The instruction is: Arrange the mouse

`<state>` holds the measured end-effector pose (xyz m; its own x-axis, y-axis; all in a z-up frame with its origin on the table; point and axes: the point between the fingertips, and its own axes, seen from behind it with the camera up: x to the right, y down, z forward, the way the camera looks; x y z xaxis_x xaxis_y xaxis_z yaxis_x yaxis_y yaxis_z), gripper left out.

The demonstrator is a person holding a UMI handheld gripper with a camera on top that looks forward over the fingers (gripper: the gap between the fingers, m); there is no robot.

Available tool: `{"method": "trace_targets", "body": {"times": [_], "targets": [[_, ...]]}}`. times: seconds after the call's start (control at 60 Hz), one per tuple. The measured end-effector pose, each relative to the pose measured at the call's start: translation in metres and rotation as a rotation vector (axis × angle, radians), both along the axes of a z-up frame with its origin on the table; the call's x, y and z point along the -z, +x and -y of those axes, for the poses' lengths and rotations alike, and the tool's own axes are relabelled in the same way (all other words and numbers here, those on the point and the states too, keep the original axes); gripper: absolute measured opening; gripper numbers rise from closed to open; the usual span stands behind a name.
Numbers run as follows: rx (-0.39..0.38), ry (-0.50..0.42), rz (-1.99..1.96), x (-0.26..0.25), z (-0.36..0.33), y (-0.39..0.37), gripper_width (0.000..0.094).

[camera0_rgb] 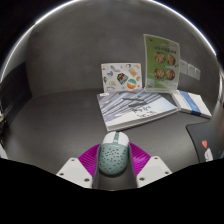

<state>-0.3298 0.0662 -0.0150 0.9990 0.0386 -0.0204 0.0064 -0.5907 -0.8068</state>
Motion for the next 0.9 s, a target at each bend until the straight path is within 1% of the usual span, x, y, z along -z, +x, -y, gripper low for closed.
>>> {"method": "trace_targets", "body": {"times": [0.033,0.133,0.183,0.25,0.3,0.333,0.4,0.45,0.517,0.55,0.6,0.683,0.717,0.783,0.9], "targets": [[-0.014,0.007,0.013,-0.001,0.0,-0.001,0.0423],[-0.074,0.021,0.041,-0.005,0.007,-0.007,0.0419],[-0.106,0.041,0.006,-0.017,0.016,-0.014,0.0419],[-0.154,0.101,-0.031,-0.053,0.029,-0.016,0.0419],[-0.186,0.187,-0.033,-0.094,0.038,-0.006,0.0421],[-0.199,0.248,-0.015,-0.125,0.041,0.011,0.0419],[-0.186,0.366,0.037,-0.183,0.046,0.066,0.0417],[-0.17,0.422,0.071,-0.22,0.05,0.116,0.0417],[-0.132,0.452,0.107,-0.24,0.055,0.193,0.0413],[-0.107,0.445,0.117,-0.237,0.056,0.232,0.0413],[-0.074,0.394,0.121,-0.215,0.054,0.286,0.0412],[-0.042,0.26,0.101,-0.148,0.057,0.352,0.0413],[-0.041,0.208,0.086,-0.117,0.053,0.364,0.0412],[-0.06,0.125,0.062,-0.071,0.052,0.383,0.0414],[-0.083,0.037,0.027,-0.019,0.051,0.398,0.0416]]}}
